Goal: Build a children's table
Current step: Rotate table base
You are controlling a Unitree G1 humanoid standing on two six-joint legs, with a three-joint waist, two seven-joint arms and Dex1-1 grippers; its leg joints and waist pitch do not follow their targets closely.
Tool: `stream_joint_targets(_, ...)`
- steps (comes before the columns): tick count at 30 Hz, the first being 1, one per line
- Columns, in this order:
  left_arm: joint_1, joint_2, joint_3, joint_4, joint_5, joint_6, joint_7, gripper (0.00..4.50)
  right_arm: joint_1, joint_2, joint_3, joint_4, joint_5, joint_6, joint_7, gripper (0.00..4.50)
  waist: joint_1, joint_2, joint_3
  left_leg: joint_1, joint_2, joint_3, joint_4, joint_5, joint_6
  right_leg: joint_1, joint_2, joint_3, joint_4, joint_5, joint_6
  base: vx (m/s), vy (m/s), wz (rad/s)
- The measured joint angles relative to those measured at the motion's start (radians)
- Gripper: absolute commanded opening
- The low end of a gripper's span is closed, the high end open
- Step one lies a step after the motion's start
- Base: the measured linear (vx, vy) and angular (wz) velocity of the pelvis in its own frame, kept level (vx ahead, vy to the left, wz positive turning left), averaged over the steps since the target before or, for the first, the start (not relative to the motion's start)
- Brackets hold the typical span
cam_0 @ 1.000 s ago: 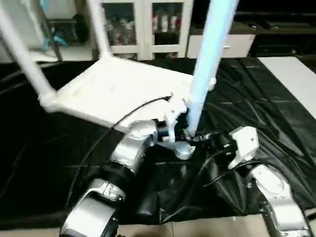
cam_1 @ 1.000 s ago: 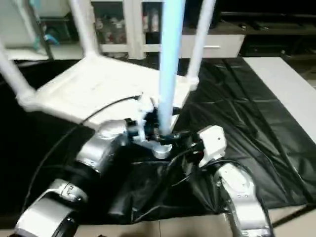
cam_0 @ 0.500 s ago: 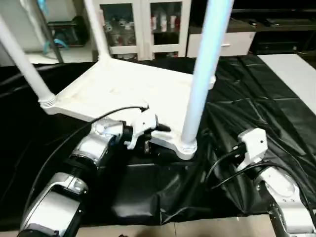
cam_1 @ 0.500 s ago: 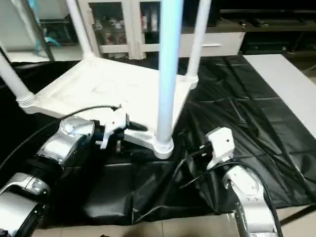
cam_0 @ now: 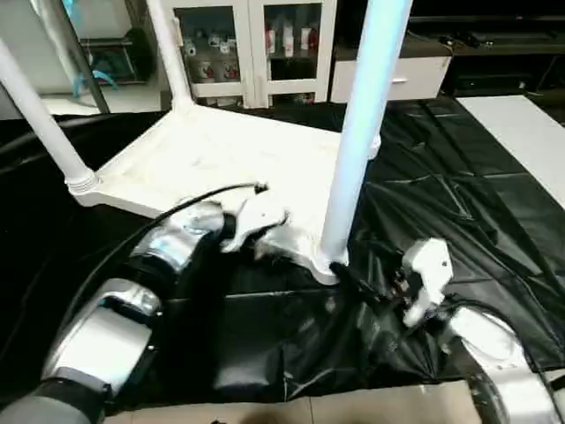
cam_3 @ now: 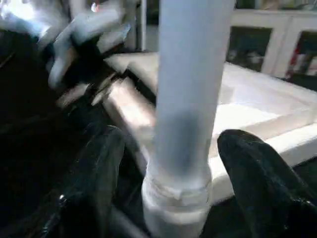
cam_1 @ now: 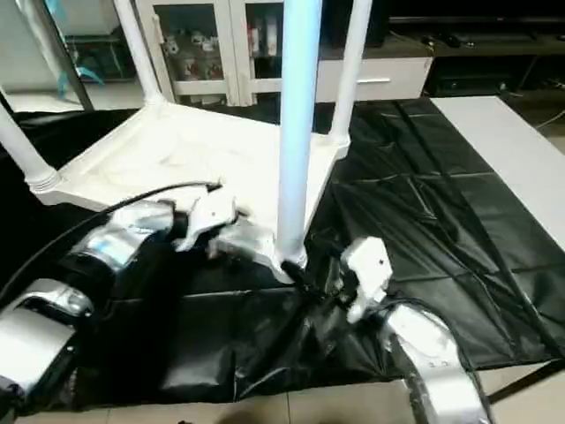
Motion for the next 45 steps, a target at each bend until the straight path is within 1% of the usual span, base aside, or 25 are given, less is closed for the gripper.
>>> stream_joint_targets(2,0.0,0.013,-0.006,0.008,0.003,0.001,-0.029,4.44,-0.024,0.049,0.003,-0.002,-0.007,0.003,-0.053,3.32,0.0,-0.001,0.001,0.0,0.0,0.0,0.0,0.0,0.0,0.0,0.0,0.0,0.0,0.0,0.0,0.0,0.0,0.0)
stream_joint_targets(3,-0.001,0.022,-0.007,0.015,0.01,-0.003,-0.028,4.44,-0.038,0.085,0.007,-0.002,-0.006,0.006,-0.082,3.32,0.0,-0.002,0.001,0.0,0.0,0.0,0.0,0.0,0.0,-0.001,0.0,0.0,0.0,0.0,0.0,0.0,0.0,0.0)
stream_joint_targets(4,-0.003,0.025,-0.007,0.019,0.018,-0.006,-0.026,4.44,-0.044,0.101,0.009,-0.002,-0.006,0.008,-0.095,3.32,0.0,-0.002,0.001,-0.001,0.0,0.0,0.0,0.0,0.0,-0.001,0.0,0.0,0.0,0.0,0.0,0.0,0.0,0.0)
stream_joint_targets(8,-0.011,0.042,-0.013,0.056,0.051,-0.036,0.02,4.44,-0.065,0.131,0.026,0.003,-0.01,0.029,-0.138,3.32,0.002,-0.004,0.002,-0.002,0.0,0.0,-0.001,0.0,0.0,-0.001,0.0,0.0,-0.001,0.0,0.0,0.0,0.0,0.0)
stream_joint_targets(11,-0.017,0.058,-0.035,0.076,0.09,-0.047,0.047,4.44,-0.109,0.167,0.037,0.041,-0.042,0.03,-0.174,3.32,-0.002,-0.004,0.002,-0.001,0.0,0.0,-0.001,0.0,0.0,-0.001,0.0,0.0,0.0,0.0,0.0,0.0,0.0,0.0)
stream_joint_targets(13,-0.023,0.069,-0.038,0.076,0.1,-0.046,0.036,4.44,-0.163,0.194,0.036,0.092,-0.073,0.032,-0.23,3.32,-0.004,-0.005,0.003,-0.001,0.0,0.0,-0.001,0.0,-0.001,-0.002,0.0,0.0,0.0,0.0,0.0,0.0,0.0,0.0)
stream_joint_targets(15,-0.031,0.075,-0.038,0.075,0.101,-0.045,0.012,4.44,-0.196,0.197,0.033,0.115,-0.081,0.032,-0.257,3.32,-0.001,-0.005,0.003,-0.001,0.0,0.0,-0.001,0.0,-0.001,-0.001,0.0,0.0,0.0,0.0,0.0,0.0,0.0,0.0)
stream_joint_targets(17,-0.029,0.088,-0.038,0.067,0.099,-0.043,-0.019,4.44,-0.212,0.189,0.027,0.124,-0.081,0.034,-0.26,3.32,0.002,-0.006,0.003,-0.001,0.0,0.0,-0.001,0.0,0.0,-0.002,0.0,0.0,0.0,0.0,0.0,0.0,0.0,0.0)
stream_joint_targets(21,0.001,0.114,-0.033,-0.015,0.078,-0.015,-0.093,4.44,-0.237,0.151,0.02,0.142,-0.065,0.04,-0.225,3.32,0.0,-0.008,0.004,-0.002,0.0,0.001,-0.001,-0.001,0.001,-0.002,0.0,0.001,-0.001,-0.001,0.0,0.0,0.0,0.0)
stream_joint_targets(23,0.039,0.131,-0.032,-0.086,0.065,0.01,-0.123,4.44,-0.245,0.133,0.013,0.153,-0.061,0.04,-0.202,3.32,-0.008,-0.01,0.004,-0.001,0.0,0.003,-0.001,-0.001,0.001,-0.002,0.0,0.003,-0.001,-0.001,0.0,0.0,0.0,0.0)
stream_joint_targets(24,0.081,0.149,-0.029,-0.151,0.053,0.021,-0.139,4.44,-0.254,0.106,0.011,0.162,-0.056,0.039,-0.178,3.32,-0.016,-0.012,0.004,0.0,0.0,0.005,-0.001,-0.002,0.002,-0.002,0.0,0.004,0.0,-0.001,0.0,0.0,0.0,0.0)
stream_joint_targets(26,0.123,0.166,-0.029,-0.221,0.035,0.04,-0.162,4.44,-0.273,0.083,0.005,0.19,-0.047,0.039,-0.152,3.32,-0.028,-0.02,0.003,0.002,0.001,0.006,-0.003,-0.001,0.001,-0.002,0.0,0.004,0.001,0.0,0.0,0.0,0.0,0.0)
stream_joint_targets(27,0.151,0.18,-0.028,-0.267,0.022,0.053,-0.177,4.44,-0.286,0.067,0.004,0.208,-0.045,0.039,-0.135,3.32,-0.034,-0.025,0.002,0.003,0.001,0.007,-0.004,-0.001,0.001,-0.002,0.0,0.004,0.002,0.0,-0.001,0.0,0.0,0.0)
stream_joint_targets(30,0.219,0.234,-0.017,-0.37,0.004,0.1,-0.202,4.44,-0.334,0.046,0.003,0.276,-0.044,0.031,-0.101,3.32,-0.044,-0.041,0.002,0.009,0.002,0.004,-0.006,-0.001,0.0,-0.002,0.001,0.001,0.003,-0.001,0.0,0.0,0.0,0.0)
stream_joint_targets(32,0.27,0.274,0.005,-0.431,-0.013,0.144,-0.207,4.44,-0.369,0.03,0.001,0.33,-0.044,0.014,-0.086,3.32,-0.051,-0.045,0.002,0.01,0.002,0.002,-0.006,-0.002,-0.001,-0.002,0.001,-0.001,0.003,-0.001,0.0,0.0,0.0,0.0)
stream_joint_targets(33,0.297,0.301,0.014,-0.457,-0.016,0.174,-0.22,4.44,-0.384,0.025,-0.009,0.359,-0.045,0.007,-0.083,3.32,-0.054,-0.049,0.001,0.01,0.002,0.002,-0.006,-0.001,-0.001,-0.002,0.001,-0.001,0.003,-0.001,0.0,0.0,0.0,0.0)
stream_joint_targets(35,0.351,0.345,0.028,-0.507,-0.023,0.222,-0.234,4.44,-0.405,0.022,-0.03,0.4,-0.045,0.003,-0.081,3.32,-0.055,-0.05,0.002,0.01,0.001,0.002,-0.006,-0.002,-0.002,-0.003,0.001,0.0,0.002,-0.001,0.0,0.0,0.0,0.0)
stream_joint_targets(36,0.386,0.36,0.044,-0.562,-0.031,0.251,-0.238,4.44,-0.413,0.021,-0.041,0.426,-0.044,-0.001,-0.079,3.32,-0.052,-0.054,0.001,0.01,0.001,0.002,-0.006,-0.002,-0.002,-0.003,0.001,0.0,0.002,0.0,0.0,0.0,0.0,0.0)
stream_joint_targets(38,0.412,0.362,0.056,-0.606,-0.032,0.271,-0.229,4.44,-0.429,0.032,-0.042,0.458,-0.046,-0.001,-0.08,3.32,-0.046,-0.061,-0.001,0.01,0.001,0.003,-0.006,-0.002,-0.002,-0.005,0.001,0.0,0.002,0.003,-0.005,0.0,0.0,0.0)
stream_joint_targets(39,0.424,0.361,0.06,-0.624,-0.032,0.279,-0.216,4.44,-0.432,0.037,-0.041,0.466,-0.046,-0.001,-0.08,3.32,-0.042,-0.062,-0.001,0.009,0.001,0.003,-0.006,-0.002,-0.002,-0.006,0.001,0.001,0.002,0.003,-0.006,0.0,0.0,0.0)
stream_joint_targets(42,0.435,0.333,0.083,-0.625,-0.03,0.265,-0.127,4.44,-0.436,0.087,-0.033,0.489,-0.044,-0.006,-0.079,3.32,-0.035,-0.064,-0.003,0.009,0.001,0.005,-0.006,-0.002,-0.002,-0.007,0.001,0.002,0.002,0.003,-0.007,0.0,0.0,0.0)
stream_joint_targets(43,0.435,0.307,0.092,-0.614,-0.021,0.248,-0.07,4.44,-0.439,0.114,-0.033,0.501,-0.045,-0.01,-0.086,3.32,-0.032,-0.064,-0.003,0.009,0.001,0.005,-0.006,-0.002,-0.002,-0.007,0.001,0.002,0.002,0.004,-0.007,0.0,0.0,0.0)
stream_joint_targets(45,0.434,0.27,0.092,-0.61,-0.02,0.229,-0.02,4.44,-0.442,0.152,-0.015,0.504,-0.046,-0.014,-0.086,3.32,-0.031,-0.067,-0.003,0.009,0.002,0.005,-0.006,-0.001,-0.003,-0.009,0.001,0.002,0.003,0.004,-0.007,0.0,0.0,0.0)
